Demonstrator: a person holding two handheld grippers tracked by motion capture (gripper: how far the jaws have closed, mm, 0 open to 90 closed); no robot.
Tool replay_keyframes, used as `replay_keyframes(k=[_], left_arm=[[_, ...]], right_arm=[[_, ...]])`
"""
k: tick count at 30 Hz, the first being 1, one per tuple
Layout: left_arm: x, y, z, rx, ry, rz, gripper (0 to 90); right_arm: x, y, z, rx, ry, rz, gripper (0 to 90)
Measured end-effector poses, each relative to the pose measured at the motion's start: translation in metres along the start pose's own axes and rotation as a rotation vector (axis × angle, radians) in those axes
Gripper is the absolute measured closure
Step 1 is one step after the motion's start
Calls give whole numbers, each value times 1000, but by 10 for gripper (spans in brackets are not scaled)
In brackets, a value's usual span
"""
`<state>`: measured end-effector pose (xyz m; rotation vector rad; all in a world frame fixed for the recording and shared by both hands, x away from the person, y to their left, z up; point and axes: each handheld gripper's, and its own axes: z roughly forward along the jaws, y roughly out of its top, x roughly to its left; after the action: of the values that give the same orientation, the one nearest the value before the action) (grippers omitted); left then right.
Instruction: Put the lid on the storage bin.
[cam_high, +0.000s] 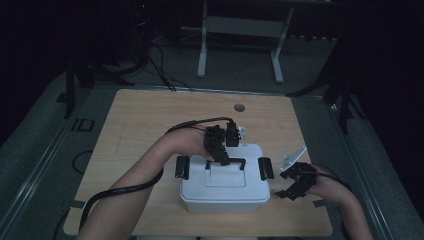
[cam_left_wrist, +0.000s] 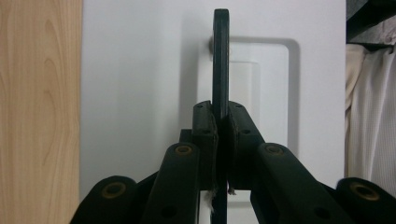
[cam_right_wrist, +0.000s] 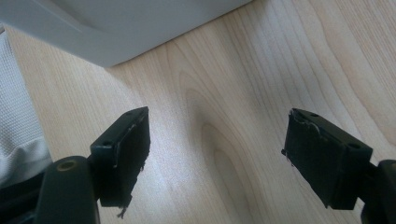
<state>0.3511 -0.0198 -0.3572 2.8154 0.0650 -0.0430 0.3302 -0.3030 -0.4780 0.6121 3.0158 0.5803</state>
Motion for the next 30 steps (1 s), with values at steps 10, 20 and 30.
replay_keyframes(k=[10, 20, 30], left_arm=[[4, -2, 2, -10, 39, -13, 811], [9, -9, 3, 5, 85, -35, 512], [10, -30, -5, -84, 98, -75, 160]], right_arm=[[0, 1, 2, -3, 6, -6, 221], [-1, 0, 1, -6, 5, 0, 221], [-1, 2, -3, -10, -3, -4, 221]])
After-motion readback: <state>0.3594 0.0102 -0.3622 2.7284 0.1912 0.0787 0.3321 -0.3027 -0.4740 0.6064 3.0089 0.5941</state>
